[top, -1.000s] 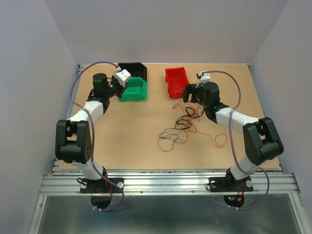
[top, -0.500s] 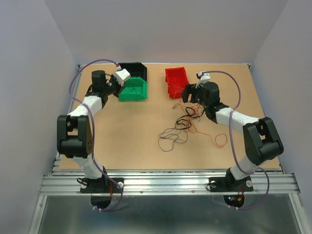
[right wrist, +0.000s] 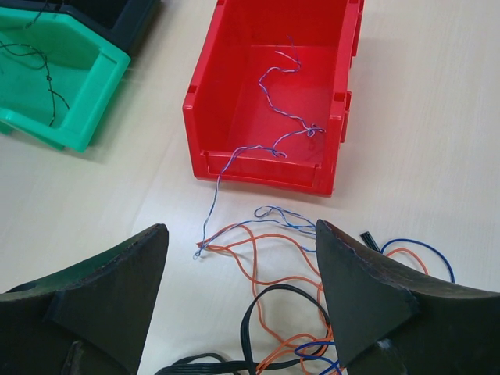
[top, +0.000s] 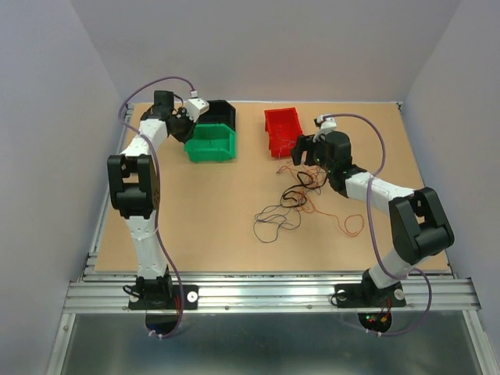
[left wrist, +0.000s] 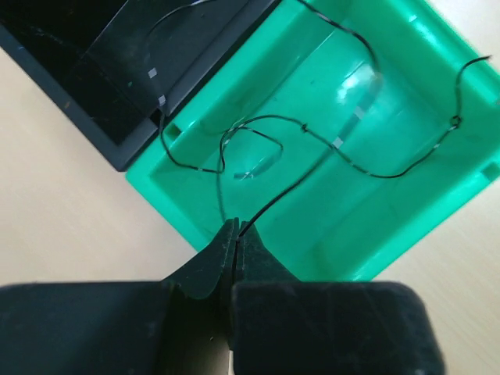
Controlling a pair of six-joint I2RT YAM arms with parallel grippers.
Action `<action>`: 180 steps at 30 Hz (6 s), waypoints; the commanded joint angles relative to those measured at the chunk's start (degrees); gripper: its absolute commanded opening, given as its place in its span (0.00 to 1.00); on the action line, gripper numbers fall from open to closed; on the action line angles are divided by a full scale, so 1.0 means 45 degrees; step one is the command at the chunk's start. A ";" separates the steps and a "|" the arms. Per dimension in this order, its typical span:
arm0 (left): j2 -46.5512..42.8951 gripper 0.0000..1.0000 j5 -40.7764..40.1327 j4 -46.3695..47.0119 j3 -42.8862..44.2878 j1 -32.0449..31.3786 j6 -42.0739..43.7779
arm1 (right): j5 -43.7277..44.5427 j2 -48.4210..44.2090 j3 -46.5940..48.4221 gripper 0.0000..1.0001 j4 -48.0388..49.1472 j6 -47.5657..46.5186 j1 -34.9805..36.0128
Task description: Untangle the cables
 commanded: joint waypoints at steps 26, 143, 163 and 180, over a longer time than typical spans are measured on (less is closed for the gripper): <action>0.3128 0.30 -0.4879 -0.5229 0.5204 -0.2627 0.1354 | 0.0236 0.0653 0.0626 0.80 -0.0255 -0.0226 -0.0052; -0.0920 0.00 -0.5033 0.1767 -0.1068 -0.1845 -0.1909 | -0.2538 0.3153 0.2364 0.78 0.1777 0.0751 0.1393; -0.2752 0.53 -0.4975 0.2626 -0.2276 -0.1591 -0.1830 | 0.2637 0.2371 0.3164 0.72 -0.3238 0.0263 0.1393; -0.4863 0.62 -0.4741 0.3015 -0.3330 -0.3951 -0.2825 | 0.3596 0.2742 0.3283 0.61 -0.4298 -0.0128 0.0241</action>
